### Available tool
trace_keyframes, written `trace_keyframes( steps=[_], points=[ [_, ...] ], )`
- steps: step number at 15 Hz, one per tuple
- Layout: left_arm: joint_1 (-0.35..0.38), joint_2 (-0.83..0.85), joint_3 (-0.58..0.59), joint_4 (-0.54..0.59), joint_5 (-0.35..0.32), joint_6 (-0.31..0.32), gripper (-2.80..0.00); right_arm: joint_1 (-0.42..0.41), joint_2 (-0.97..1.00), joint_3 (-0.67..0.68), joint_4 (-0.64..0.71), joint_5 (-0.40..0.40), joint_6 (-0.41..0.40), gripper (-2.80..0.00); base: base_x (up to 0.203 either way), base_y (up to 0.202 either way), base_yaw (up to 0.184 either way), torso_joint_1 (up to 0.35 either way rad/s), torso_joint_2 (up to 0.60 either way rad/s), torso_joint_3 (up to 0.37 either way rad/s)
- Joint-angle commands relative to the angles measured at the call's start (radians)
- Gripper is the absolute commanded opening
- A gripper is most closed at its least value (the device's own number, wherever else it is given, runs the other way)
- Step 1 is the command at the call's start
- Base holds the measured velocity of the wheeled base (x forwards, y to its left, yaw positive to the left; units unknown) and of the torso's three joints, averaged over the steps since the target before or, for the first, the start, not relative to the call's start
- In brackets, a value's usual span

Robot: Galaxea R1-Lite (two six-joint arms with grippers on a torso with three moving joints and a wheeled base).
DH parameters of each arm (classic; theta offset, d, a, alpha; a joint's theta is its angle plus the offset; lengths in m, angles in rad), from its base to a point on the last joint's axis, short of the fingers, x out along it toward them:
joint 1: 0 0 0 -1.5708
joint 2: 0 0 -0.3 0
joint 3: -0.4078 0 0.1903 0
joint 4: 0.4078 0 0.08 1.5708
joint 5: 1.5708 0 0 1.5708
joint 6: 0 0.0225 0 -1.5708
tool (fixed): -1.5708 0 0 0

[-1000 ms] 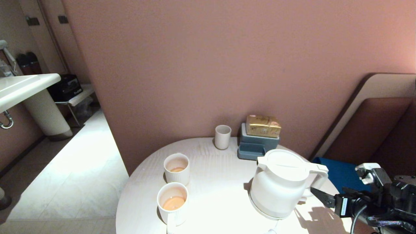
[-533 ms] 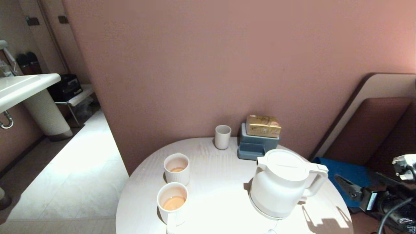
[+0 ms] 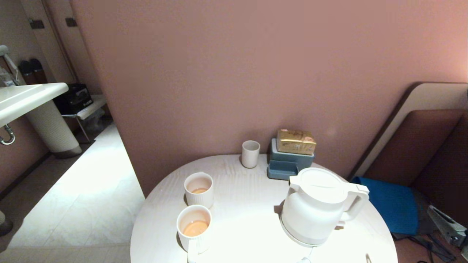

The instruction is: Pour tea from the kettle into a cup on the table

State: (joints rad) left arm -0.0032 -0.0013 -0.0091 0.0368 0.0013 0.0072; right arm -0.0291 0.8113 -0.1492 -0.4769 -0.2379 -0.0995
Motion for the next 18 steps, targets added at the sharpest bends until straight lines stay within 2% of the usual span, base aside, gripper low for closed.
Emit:
trace_keyframes(
  steps=[1,3,7,10,12,14,16,17,18],
  points=[
    [0.0,0.001,0.0,0.0,0.0,-0.001,-2.8,0.0,-0.184,-0.037,0.174,-0.005,-0.001,0.0,0.0,0.0,0.0,0.0,0.0,0.0],
    [0.0,0.001,0.0,0.0,0.0,0.0,-2.8,0.0,-0.293,-0.073,0.299,-0.009,0.0,0.0,0.0,0.0,0.0,0.0,0.0,0.0],
    [0.0,0.001,0.0,0.0,0.0,0.0,-2.8,0.0,-0.481,-0.099,0.448,-0.01,0.011,0.0,0.0,0.0,0.0,0.0,0.0,0.0],
    [0.0,0.001,0.0,0.0,0.0,0.0,-2.8,0.001,-0.578,-0.115,0.533,-0.009,0.017,0.0,0.0,0.0,0.0,0.0,0.0,0.0],
    [0.0,0.001,0.0,-0.002,0.0,-0.001,-2.8,0.012,-0.621,-0.111,0.556,-0.001,0.051,0.0,0.0,0.0,0.0,0.0,0.0,0.0],
    [0.0,0.001,0.0,0.0,0.0,0.0,-2.8,0.022,-0.694,-0.105,0.567,0.074,0.062,0.0,0.0,0.0,0.0,0.0,0.0,0.0],
    [0.0,0.001,0.0,0.0,0.0,0.0,-2.8,0.027,-0.788,-0.099,0.647,0.212,0.055,0.0,0.0,0.0,0.0,0.0,0.0,0.0],
    [0.0,0.001,0.0,-0.001,0.0,-0.001,-2.8,0.028,-0.809,-0.085,0.708,0.25,0.053,0.0,0.0,0.0,0.0,0.0,0.0,0.0],
    [0.0,0.001,0.0,0.0,0.0,0.0,-2.8,0.029,-0.811,-0.057,0.71,0.257,0.054,0.0,0.0,0.0,0.0,0.0,0.0,0.0]
  ],
)
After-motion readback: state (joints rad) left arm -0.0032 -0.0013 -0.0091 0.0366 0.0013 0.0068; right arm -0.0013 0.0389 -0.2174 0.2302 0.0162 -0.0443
